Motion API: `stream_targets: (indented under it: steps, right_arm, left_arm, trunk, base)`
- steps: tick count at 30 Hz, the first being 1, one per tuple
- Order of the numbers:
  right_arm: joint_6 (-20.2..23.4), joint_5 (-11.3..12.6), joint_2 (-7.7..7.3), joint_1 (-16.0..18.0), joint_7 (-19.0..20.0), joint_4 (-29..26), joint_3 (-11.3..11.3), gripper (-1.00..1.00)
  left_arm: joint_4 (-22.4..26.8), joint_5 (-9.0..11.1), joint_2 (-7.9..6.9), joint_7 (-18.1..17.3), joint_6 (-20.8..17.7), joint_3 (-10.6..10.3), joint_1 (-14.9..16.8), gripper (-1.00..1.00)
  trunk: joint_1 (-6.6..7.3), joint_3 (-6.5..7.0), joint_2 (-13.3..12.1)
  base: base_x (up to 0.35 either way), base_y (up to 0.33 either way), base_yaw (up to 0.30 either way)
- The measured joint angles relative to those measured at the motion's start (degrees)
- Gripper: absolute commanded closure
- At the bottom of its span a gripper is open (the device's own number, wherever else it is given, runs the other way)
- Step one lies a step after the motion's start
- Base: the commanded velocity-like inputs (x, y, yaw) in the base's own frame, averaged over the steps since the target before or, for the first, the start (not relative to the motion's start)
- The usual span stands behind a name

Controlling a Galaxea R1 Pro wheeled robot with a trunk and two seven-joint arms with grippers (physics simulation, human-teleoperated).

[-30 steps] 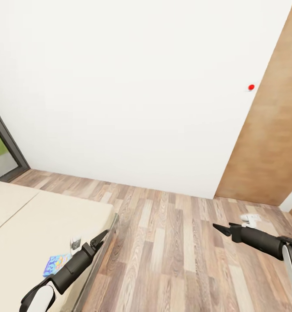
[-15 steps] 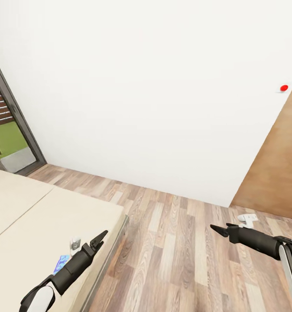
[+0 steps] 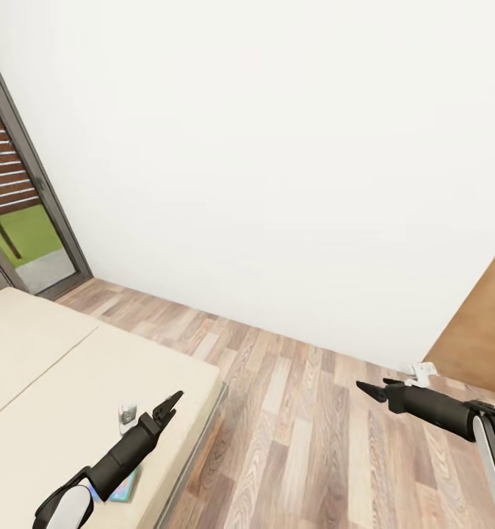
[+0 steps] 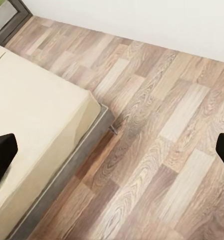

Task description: Put all the toys in the child's room - the three board games (two on the bed and one on the table), the two jigsaw puzzles on the table, and the tennis ball on the table - inside the toy box on the table in the child's room.

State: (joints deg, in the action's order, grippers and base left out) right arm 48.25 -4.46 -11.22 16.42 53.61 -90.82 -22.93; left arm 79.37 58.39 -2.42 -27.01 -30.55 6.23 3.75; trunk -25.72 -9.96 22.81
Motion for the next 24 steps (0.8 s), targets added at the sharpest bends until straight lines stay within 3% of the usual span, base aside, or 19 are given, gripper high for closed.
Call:
stream_targets:
  steps: [8, 24]
  right_arm:
    - [0.0, 0.0, -0.02, 0.0, 0.0, -0.1, 0.0, -1.0]
    - [0.0, 0.1, -0.04, -0.1, 0.2, -0.1, -0.2, -1.0]
  left_arm:
    - [0.1, 0.0, -0.1, 0.2, 0.0, 0.0, 0.0, -1.0]
    - [0.1, 0.0, -0.03, 0.3, 0.0, -0.1, 0.1, -1.0]
  trunk:
    - [-0.02, 0.04, 0.0]
    - [-0.03, 0.06, 0.0]
  base:
    - [0.151, 0.0, 0.169]
    - [0.025, -0.002, 0.03]
